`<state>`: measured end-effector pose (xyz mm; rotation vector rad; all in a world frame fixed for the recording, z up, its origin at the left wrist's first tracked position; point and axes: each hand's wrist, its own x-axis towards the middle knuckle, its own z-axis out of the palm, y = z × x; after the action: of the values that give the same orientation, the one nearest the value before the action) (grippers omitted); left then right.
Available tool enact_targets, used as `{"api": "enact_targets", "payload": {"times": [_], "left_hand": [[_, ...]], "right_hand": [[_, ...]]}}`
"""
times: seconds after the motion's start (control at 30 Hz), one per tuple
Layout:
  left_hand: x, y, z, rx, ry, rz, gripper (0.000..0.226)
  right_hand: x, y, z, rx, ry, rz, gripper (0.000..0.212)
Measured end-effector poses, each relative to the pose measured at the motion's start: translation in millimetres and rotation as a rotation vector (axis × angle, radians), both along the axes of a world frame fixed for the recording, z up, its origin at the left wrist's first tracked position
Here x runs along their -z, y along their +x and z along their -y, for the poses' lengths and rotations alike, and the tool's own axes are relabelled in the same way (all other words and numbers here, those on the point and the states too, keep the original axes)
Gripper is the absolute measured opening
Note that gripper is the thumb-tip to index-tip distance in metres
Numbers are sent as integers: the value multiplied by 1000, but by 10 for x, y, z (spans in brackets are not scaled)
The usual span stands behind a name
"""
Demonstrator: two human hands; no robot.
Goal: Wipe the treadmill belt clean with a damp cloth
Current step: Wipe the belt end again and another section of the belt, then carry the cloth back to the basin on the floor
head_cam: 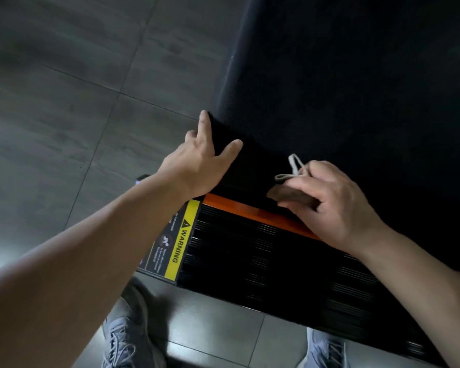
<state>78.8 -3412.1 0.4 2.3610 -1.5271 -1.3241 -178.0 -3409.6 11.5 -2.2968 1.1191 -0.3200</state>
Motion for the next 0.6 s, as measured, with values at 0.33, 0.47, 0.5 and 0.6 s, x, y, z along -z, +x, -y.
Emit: {"api": "enact_targets", "payload": {"times": [0.33,0.47,0.5,0.6], "left_hand": [[-145,-28,-117,-25,-222,122,72],[-360,7,-260,-80,-344,100,49],[-430,25,-312,-97,-370,103,46],[-650,132,-503,-181,-431,109,40]], "right_hand": [[-299,-527,-189,523,141,-122,28],[-546,-375,-215,570,178,-33,21],[-602,-300,-228,553,183,-21,22],[-747,-33,-292,463,223,12,33]]}}
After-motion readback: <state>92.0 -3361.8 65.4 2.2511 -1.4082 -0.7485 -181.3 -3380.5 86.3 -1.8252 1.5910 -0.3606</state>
